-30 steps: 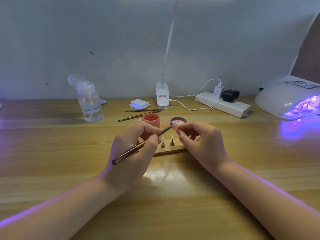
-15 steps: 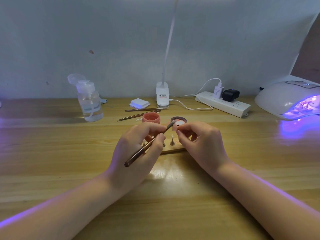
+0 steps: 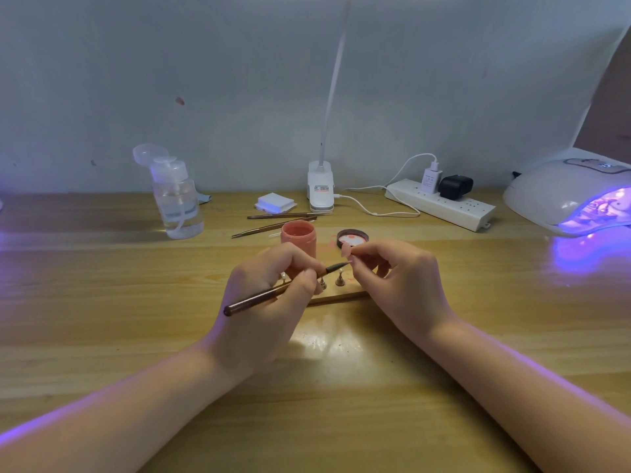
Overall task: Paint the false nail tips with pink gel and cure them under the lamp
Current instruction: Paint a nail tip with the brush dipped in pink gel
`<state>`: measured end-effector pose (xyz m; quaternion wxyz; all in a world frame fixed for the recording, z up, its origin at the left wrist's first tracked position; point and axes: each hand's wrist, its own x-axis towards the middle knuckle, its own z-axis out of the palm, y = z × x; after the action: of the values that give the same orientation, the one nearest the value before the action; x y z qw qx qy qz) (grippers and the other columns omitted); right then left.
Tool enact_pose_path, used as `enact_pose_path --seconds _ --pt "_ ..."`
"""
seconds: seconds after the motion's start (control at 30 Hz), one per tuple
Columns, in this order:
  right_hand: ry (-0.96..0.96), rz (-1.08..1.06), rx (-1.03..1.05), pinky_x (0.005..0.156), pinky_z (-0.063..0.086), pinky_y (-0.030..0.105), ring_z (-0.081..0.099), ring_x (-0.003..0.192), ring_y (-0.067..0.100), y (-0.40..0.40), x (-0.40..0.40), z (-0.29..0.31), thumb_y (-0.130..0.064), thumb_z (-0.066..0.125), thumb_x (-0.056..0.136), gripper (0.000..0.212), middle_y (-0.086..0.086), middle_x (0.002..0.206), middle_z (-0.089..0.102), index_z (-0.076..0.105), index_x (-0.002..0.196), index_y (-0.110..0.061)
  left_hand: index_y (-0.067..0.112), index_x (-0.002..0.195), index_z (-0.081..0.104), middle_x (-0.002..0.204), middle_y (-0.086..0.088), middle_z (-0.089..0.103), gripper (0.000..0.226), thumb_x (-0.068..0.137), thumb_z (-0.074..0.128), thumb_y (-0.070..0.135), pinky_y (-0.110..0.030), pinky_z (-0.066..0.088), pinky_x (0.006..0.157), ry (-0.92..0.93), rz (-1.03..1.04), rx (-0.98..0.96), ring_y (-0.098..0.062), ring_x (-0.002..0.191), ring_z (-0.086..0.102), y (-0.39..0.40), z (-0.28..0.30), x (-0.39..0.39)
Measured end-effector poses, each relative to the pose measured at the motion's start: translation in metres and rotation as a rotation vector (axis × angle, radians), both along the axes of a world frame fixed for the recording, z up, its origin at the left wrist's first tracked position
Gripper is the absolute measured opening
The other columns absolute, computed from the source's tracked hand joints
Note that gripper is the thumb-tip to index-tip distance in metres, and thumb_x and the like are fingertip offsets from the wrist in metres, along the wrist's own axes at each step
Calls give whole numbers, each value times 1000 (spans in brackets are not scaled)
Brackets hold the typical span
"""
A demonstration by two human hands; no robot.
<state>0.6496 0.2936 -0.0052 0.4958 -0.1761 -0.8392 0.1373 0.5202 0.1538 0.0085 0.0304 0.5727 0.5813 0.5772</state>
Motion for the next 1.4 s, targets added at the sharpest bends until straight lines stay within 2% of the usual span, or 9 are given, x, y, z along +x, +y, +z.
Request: enact_pose_path --seconds 0.1,0.3,0.4,0.53,0.7,0.87,1.13,1.23,1.4 --pt "9 14 -25 59 43 13 55 65 6 -1 0 1 -10 73 83 4 -2 70 70 76 85 -8 21 90 67 80 8 71 19 86 52 32 -17 48 68 -79 -9 25 -10 79 66 0 0 0" --pt "-11 50 -80 58 49 32 59 60 13 -2 0 2 -8 73 83 3 2 70 70 76 85 -7 15 85 68 73 0 72 15 85 53 14 -15 48 67 -223 -67 9 -8 71 67 3 0 -1" --pt "-2 63 -92 58 49 31 59 60 12 -3 0 3 -12 72 85 6 1 70 70 76 85 -7 11 83 68 71 -3 71 15 82 54 17 -21 51 69 -268 -71 46 -15 71 67 4 0 -5" --pt "13 72 -157 58 49 29 59 61 11 -3 1 3 -12 72 85 6 0 70 69 76 85 -7 13 91 68 82 -5 73 16 88 53 16 -21 52 70 -292 -70 53 -17 80 68 6 -1 -3" --pt "23 73 -255 60 50 23 61 64 9 -2 2 3 -15 72 84 8 -2 72 70 75 90 -12 13 81 68 68 -2 70 16 82 51 12 -18 49 69 -298 -77 43 -13 71 67 5 -1 -4" --pt "38 96 -318 62 54 27 63 65 9 -3 1 3 -16 72 84 9 -2 75 71 75 91 -12 8 95 68 83 -5 74 17 90 55 17 -21 52 72 -354 -63 65 -16 85 69 7 -1 -3" --pt "70 148 -415 61 51 15 65 67 3 -2 2 2 -14 71 84 10 -10 77 70 72 93 -20 8 80 68 68 -4 71 19 82 50 12 -17 50 65 -381 -89 79 -14 68 69 5 1 -1" --pt "69 159 -423 61 52 18 65 66 7 -2 1 2 -13 72 84 10 -6 76 71 73 91 -18 11 83 69 73 -4 73 18 85 51 15 -16 51 67 -364 -78 67 -13 72 70 6 1 -1" --pt "59 178 -439 65 56 34 65 69 18 -4 2 4 -12 72 83 7 4 76 72 74 90 -11 9 93 68 85 -8 74 17 89 53 15 -20 53 72 -385 -39 80 -16 83 71 8 -1 -3"
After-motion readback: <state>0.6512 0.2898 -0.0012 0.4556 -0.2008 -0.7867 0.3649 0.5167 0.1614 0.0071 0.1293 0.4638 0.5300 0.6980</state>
